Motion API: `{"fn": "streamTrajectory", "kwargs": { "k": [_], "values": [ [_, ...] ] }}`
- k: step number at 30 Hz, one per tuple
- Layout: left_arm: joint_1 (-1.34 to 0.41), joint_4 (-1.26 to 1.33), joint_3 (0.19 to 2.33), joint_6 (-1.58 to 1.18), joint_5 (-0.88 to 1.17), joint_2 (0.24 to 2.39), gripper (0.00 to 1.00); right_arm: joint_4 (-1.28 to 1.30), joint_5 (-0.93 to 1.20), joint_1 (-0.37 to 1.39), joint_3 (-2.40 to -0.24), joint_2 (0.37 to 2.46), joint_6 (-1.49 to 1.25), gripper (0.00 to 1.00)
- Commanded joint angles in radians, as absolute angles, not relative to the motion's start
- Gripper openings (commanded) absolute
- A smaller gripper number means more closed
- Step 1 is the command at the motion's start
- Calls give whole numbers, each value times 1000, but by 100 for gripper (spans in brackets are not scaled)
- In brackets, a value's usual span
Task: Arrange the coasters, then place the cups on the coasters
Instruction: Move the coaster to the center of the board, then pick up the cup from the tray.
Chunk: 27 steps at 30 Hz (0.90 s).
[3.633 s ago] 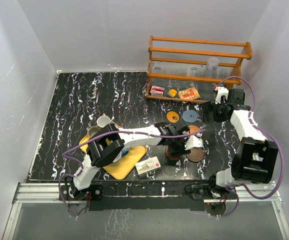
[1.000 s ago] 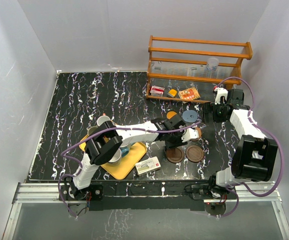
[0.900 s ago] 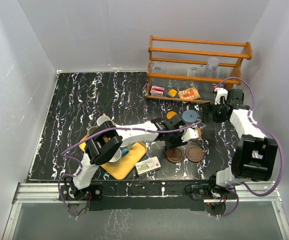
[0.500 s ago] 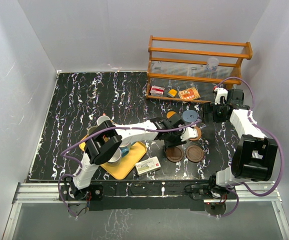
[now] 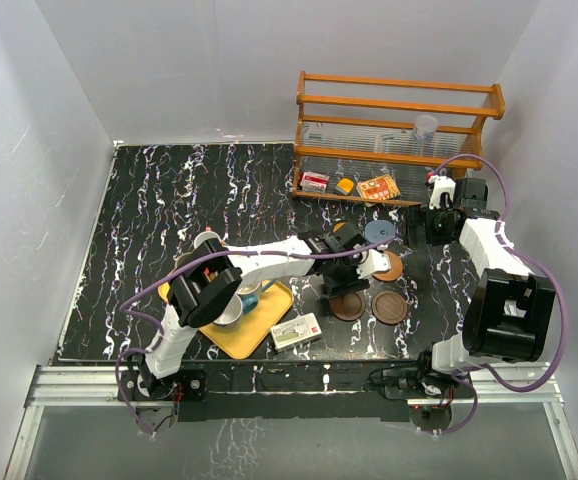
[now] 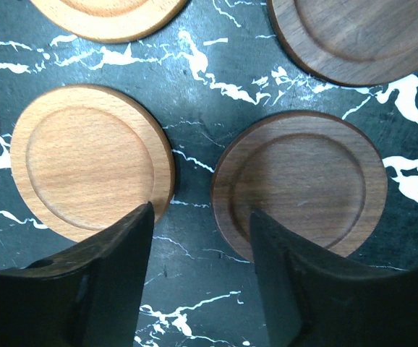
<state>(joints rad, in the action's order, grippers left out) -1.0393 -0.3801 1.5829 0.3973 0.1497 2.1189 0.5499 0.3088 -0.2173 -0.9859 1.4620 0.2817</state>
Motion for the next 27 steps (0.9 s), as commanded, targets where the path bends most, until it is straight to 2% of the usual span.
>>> {"fn": "streamTrajectory", "kwargs": {
  "k": [1,5,6,12,23,27],
  "values": [
    [-1032,-486,1654,391,216,2064,62,530,304,-223,-1025,1461,285,98],
    [-1023,-509,1686,399,191,2016,73,534,327,-221,-1036,1441,287,98],
    [-989,-529,1700,399,190,1975,78,560,350,-221,-1062,1428,306,98],
    [-866,-573,1704,378,179,1859,85,607,360,-208,-1154,1409,334,98],
    [-657,-647,1557,342,141,1627,87,562,438,-126,-1223,1422,307,98],
    [-596,-705,1509,341,213,1570,82,536,435,-48,-1209,1429,302,98]
  ]
}}
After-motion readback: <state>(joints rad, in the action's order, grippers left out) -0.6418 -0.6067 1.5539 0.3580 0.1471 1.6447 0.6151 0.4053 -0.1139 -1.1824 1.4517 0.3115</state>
